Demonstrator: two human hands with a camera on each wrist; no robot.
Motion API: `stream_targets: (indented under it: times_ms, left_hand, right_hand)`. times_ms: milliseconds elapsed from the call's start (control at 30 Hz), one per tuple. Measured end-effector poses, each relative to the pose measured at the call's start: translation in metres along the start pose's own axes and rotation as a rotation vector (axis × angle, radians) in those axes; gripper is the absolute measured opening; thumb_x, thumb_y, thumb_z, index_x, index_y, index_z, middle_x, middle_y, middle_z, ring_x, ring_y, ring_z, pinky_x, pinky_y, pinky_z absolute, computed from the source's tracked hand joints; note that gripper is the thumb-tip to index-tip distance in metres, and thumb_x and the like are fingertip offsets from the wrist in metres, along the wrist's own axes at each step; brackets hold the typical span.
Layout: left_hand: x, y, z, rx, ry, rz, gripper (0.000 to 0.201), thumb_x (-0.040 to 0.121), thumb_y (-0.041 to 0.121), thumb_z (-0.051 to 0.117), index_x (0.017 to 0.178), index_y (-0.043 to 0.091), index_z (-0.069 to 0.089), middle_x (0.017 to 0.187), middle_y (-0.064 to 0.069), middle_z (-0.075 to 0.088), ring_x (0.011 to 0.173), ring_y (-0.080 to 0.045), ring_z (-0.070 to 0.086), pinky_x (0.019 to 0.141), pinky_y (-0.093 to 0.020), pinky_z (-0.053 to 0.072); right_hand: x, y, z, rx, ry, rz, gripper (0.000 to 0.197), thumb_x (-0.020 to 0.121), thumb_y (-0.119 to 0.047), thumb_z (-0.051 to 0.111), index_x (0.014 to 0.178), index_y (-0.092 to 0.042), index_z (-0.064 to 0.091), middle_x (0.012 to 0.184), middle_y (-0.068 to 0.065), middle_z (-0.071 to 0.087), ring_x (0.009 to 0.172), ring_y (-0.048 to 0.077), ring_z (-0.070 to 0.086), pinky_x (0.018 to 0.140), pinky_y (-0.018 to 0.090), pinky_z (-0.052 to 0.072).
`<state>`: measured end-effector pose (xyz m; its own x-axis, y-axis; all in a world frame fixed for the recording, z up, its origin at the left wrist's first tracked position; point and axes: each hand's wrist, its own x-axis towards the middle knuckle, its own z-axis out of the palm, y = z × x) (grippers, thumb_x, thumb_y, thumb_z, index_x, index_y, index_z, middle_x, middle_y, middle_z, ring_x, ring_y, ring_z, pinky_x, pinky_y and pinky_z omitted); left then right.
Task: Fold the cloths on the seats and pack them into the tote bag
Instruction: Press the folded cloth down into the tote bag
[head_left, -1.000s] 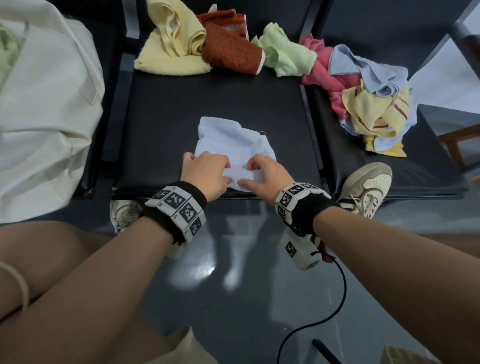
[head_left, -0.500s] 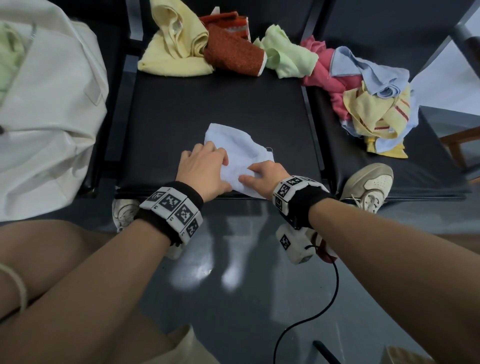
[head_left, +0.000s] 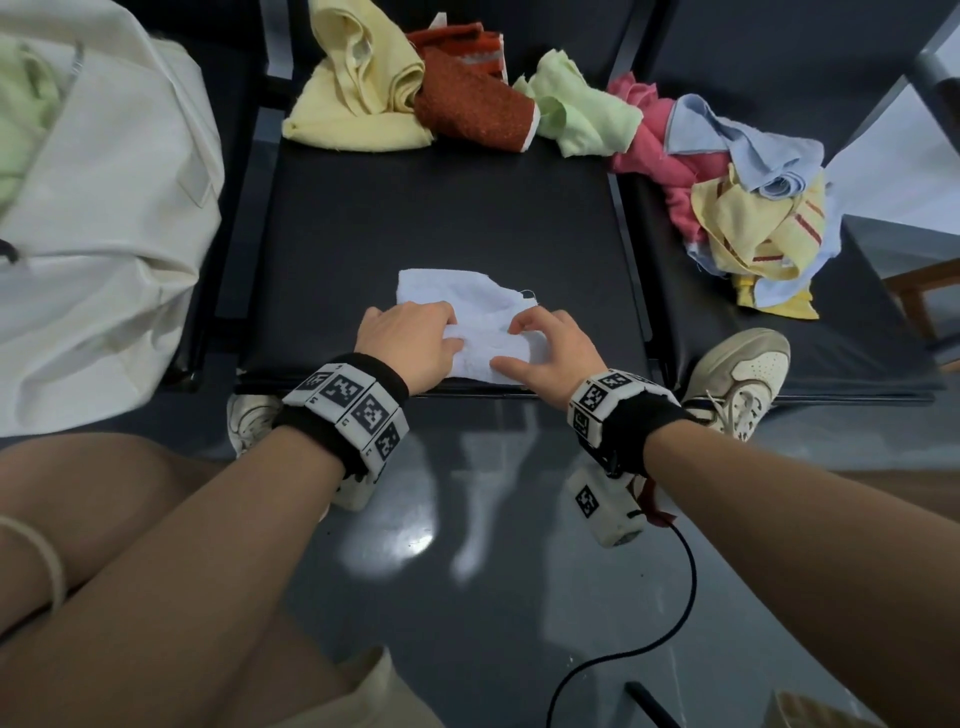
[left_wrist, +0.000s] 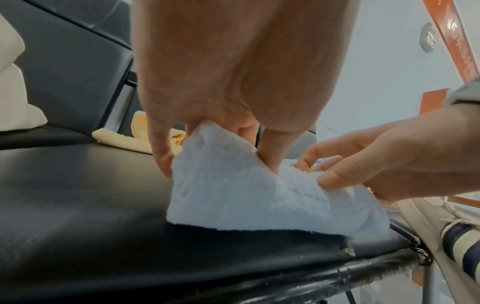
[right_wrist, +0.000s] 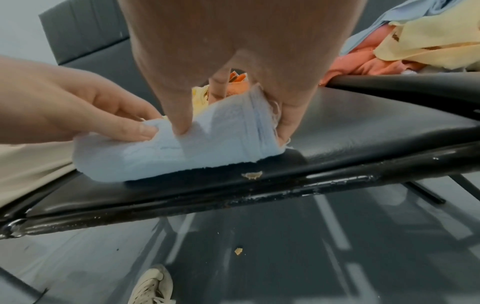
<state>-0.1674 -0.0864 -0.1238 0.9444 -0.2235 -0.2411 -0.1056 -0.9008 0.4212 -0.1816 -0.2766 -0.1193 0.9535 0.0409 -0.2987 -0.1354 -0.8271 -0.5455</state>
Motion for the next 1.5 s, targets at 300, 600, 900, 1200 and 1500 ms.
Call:
stream_targets:
  times_ms: [300,600,900,1200,1500]
  left_hand:
    - [-0.002,0.000,0.003,-0.082,0.132,-0.063,0.025,0.094,0.043,0.059,0.106,0.022,0.057,0.118,-0.001,0.059,0.108,-0.026,0.056,0.082,-0.036,0.040]
    - [0.004,-0.004,0.006,0.116,0.018,0.066,0.051,0.079,0.032,0.075,0.123,0.026,0.051,0.125,0.003,0.053,0.120,-0.023,0.046,0.091,-0.038,0.037]
    - [0.002,-0.005,0.001,0.038,-0.007,0.004,0.025,0.088,0.041,0.060,0.106,0.024,0.059,0.097,0.007,0.060,0.107,-0.021,0.054,0.091,-0.040,0.032]
    - [0.008,-0.014,-0.004,-0.183,-0.130,-0.083,0.030,0.085,0.050,0.064,0.096,0.022,0.068,0.095,0.002,0.066,0.096,-0.024,0.062,0.092,-0.044,0.049]
    - [0.013,-0.008,0.001,0.103,0.199,0.079,0.031,0.092,0.027,0.060,0.121,0.019,0.064,0.120,-0.004,0.065,0.115,-0.026,0.055,0.100,-0.038,0.035]
  right_hand:
    - [0.012,0.000,0.001,0.017,0.011,0.120,0.035,0.089,-0.042,0.065,0.117,-0.022,0.069,0.124,0.004,0.057,0.115,0.020,0.054,0.085,0.023,0.035]
    - [0.029,-0.004,0.005,-0.007,0.068,0.246,0.039,0.083,-0.052,0.067,0.104,-0.021,0.056,0.107,0.003,0.061,0.084,0.019,0.057,0.071,0.028,0.043]
    - [0.011,0.008,0.008,-0.291,0.275,-0.221,0.027,0.083,-0.043,0.063,0.098,-0.021,0.063,0.110,0.001,0.053,0.104,0.024,0.048,0.085,0.039,0.042]
    - [-0.006,0.003,0.021,-0.311,0.337,-0.502,0.033,0.076,-0.034,0.055,0.092,-0.010,0.070,0.098,0.004,0.062,0.093,0.028,0.057,0.074,0.036,0.047]
    - [-0.003,0.006,0.026,-0.336,0.148,-0.340,0.064,0.078,-0.012,0.063,0.139,0.001,0.046,0.142,0.016,0.048,0.135,0.032,0.042,0.111,0.038,0.038]
